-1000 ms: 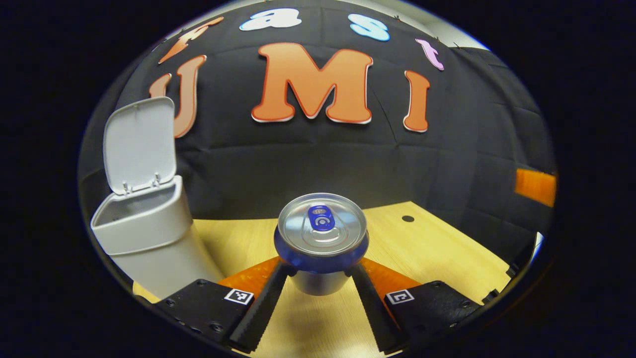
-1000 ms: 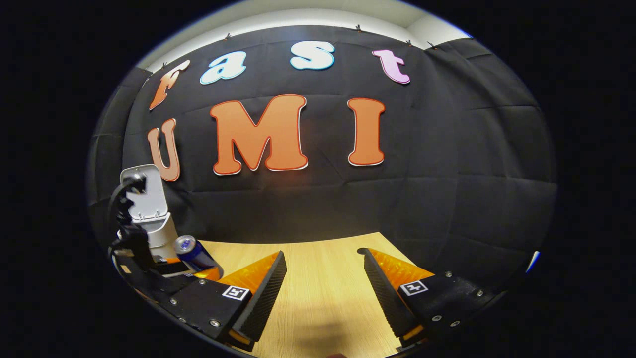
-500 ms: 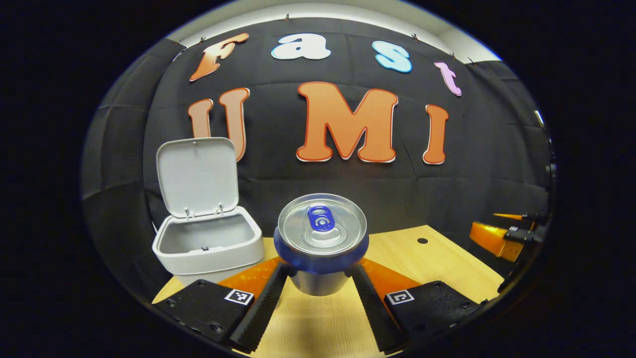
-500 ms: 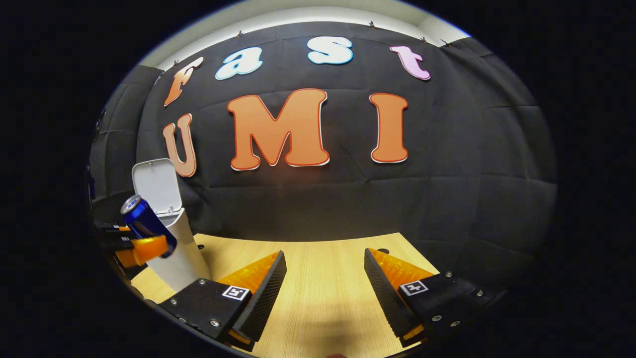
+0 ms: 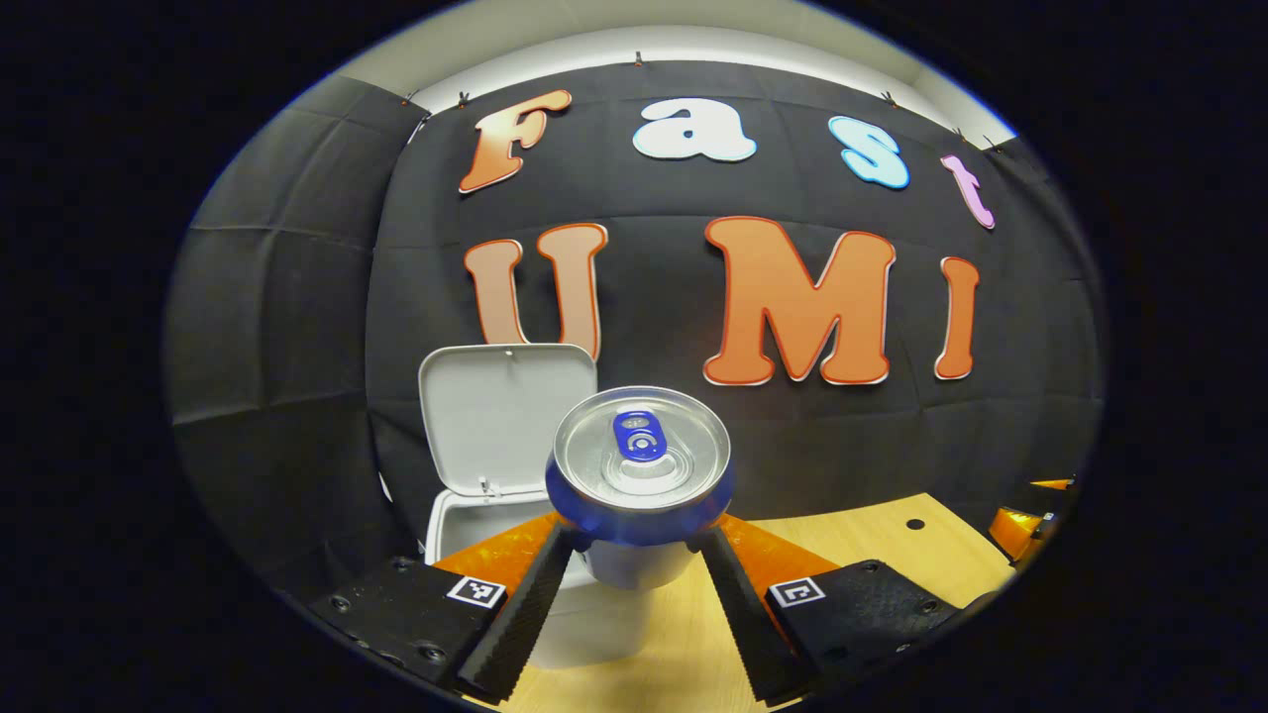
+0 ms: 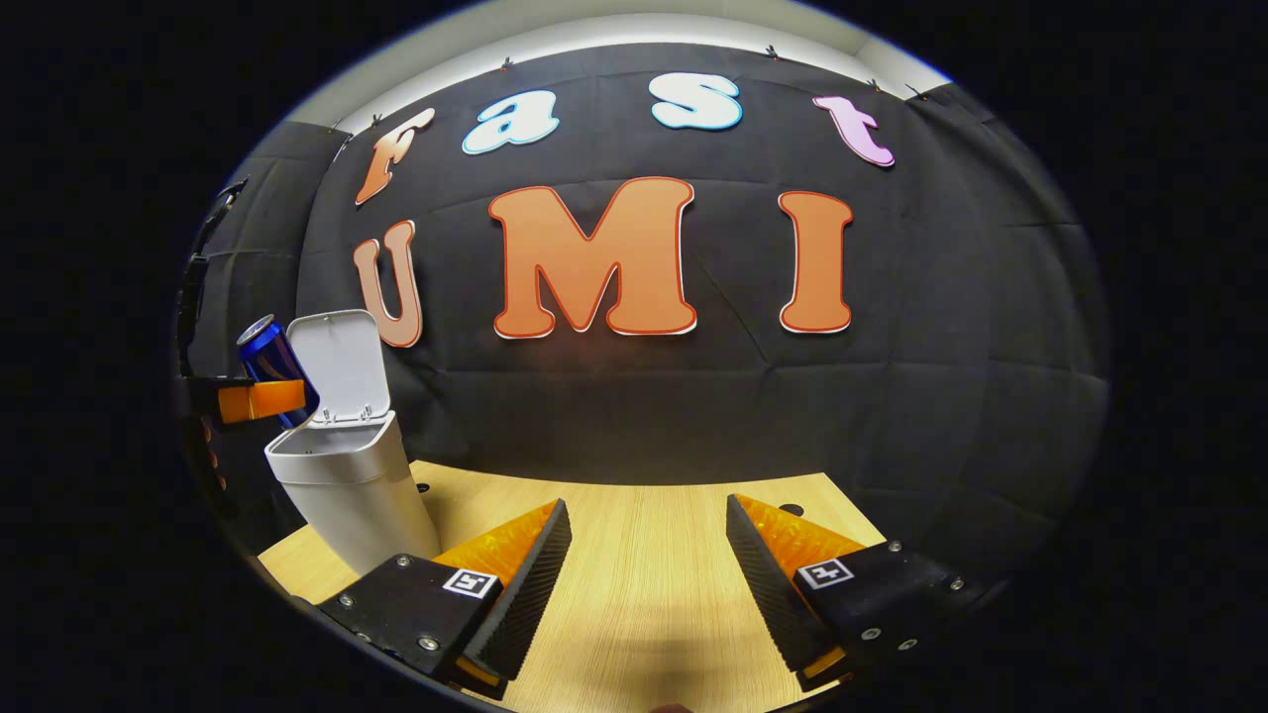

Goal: Press the lid of the desktop garbage bin to open it, pick up the crumpled paper on the desktop and throw it into the bin, then pick up the pop can on the desktop and drop it into the bin, and finally close the garbage bin lid.

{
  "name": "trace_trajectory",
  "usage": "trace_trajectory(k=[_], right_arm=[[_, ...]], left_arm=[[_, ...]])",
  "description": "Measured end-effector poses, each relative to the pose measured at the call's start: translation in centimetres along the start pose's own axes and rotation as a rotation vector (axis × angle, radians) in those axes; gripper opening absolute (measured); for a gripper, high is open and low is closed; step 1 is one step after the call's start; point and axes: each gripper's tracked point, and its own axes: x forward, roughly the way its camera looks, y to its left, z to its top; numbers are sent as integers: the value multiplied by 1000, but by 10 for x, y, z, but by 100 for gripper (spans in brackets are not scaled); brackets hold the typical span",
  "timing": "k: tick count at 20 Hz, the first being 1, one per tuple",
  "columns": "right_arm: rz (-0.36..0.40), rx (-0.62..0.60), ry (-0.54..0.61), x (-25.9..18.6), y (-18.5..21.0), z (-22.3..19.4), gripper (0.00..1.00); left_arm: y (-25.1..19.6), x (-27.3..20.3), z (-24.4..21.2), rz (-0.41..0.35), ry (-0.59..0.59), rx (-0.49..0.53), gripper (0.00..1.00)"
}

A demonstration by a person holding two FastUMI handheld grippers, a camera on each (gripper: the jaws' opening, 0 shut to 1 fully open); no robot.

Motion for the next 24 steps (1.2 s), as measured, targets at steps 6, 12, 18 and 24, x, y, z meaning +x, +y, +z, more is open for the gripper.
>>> trace_trajectory(k=[6, 12, 18, 24], right_arm=[[-32, 2, -2, -2, -12, 3, 94], [-52, 3, 5, -7, -19, 0, 94], [-72, 6, 0, -12, -30, 1, 94], [-84, 23, -6, -14, -39, 2, 94]], left_arm=[[61, 49, -2, 102, -12, 34, 81], [90, 92, -17, 144, -7, -3, 83], [95, 104, 8, 156, -43, -35, 86], [100, 102, 79, 158, -146, -43, 87]])
